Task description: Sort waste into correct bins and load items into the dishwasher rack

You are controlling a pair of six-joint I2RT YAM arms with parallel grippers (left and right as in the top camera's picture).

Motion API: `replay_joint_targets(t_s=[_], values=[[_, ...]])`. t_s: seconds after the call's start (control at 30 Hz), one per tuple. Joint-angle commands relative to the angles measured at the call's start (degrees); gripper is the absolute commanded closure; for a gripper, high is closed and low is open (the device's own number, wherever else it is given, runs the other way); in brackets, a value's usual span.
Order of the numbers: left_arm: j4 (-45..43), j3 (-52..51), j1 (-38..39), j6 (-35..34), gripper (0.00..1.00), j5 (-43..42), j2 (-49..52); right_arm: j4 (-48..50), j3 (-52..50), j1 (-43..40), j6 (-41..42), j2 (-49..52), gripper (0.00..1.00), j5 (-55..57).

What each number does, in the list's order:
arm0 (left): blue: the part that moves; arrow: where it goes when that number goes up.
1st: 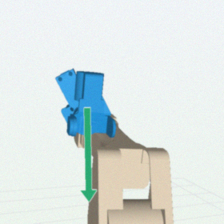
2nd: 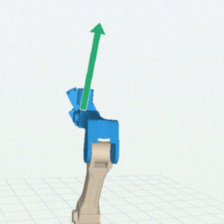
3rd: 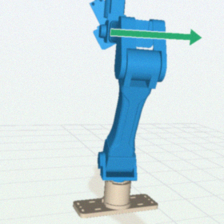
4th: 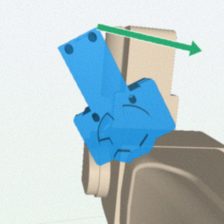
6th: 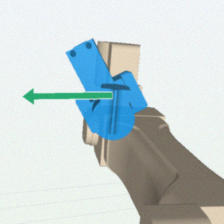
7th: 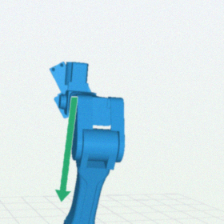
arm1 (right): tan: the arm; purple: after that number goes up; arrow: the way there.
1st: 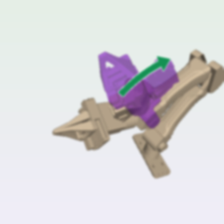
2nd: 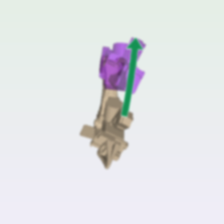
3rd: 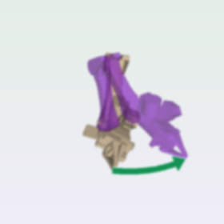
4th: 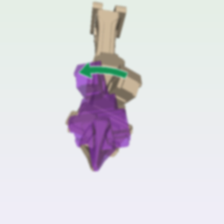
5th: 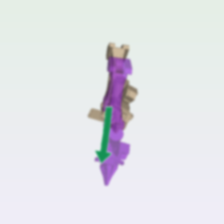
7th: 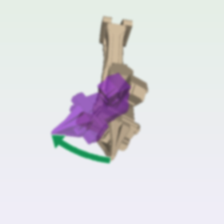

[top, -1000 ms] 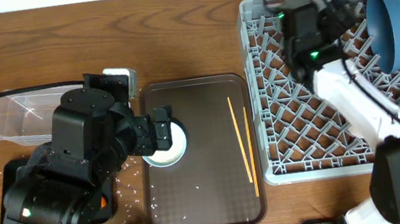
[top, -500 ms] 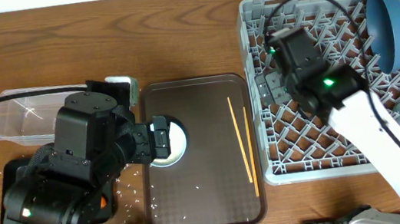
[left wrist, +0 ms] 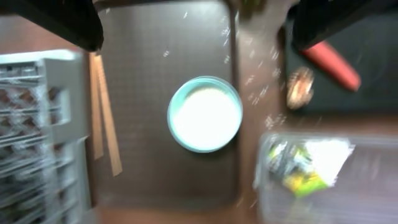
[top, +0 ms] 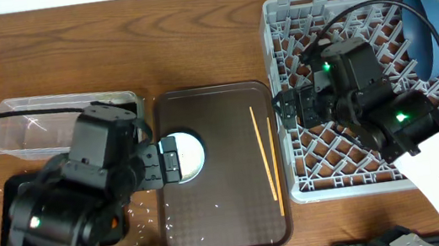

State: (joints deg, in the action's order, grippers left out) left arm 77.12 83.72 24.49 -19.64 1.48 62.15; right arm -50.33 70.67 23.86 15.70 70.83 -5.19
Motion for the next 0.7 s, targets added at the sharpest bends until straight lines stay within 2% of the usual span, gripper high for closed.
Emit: replay_joint_targets(t_s=[0.0, 0.1, 0.23, 0.4, 0.57, 0.67], values=[[2.0, -0.3, -0.2, -4.9, 0.02, 4.2, 2.9, -0.3, 0.2, 0.1, 1.0, -0.5, 0.01, -1.2], [2.5, -3.4, -0.2, -6.6, 0.02, 4.2, 4.4, -1.4, 0.2, -0.1, 3.5, -0.5, 0.01, 1.0], [-2.1, -9.5, -0.2, -6.6, 0.02, 3.4, 5.1, -4.5, 0.2, -1.7, 8.3, -0.5, 0.01, 8.3], [-8.9, -17.2, -0.2, -6.3, 0.01, 2.7, 6.9, -5.0, 0.2, -3.4, 8.9, -0.5, 0.01, 6.0], [-17.6, -23.0, 1.4, 1.1, 0.11, -7.0, 9.0, -4.6, 0.2, -3.3, 7.8, -0.5, 0.01, 6.0], [-22.5, -25.9, 3.8, 4.0, 0.15, -3.8, 11.4, -4.5, 0.2, -3.3, 7.8, -0.5, 0.01, 6.1]])
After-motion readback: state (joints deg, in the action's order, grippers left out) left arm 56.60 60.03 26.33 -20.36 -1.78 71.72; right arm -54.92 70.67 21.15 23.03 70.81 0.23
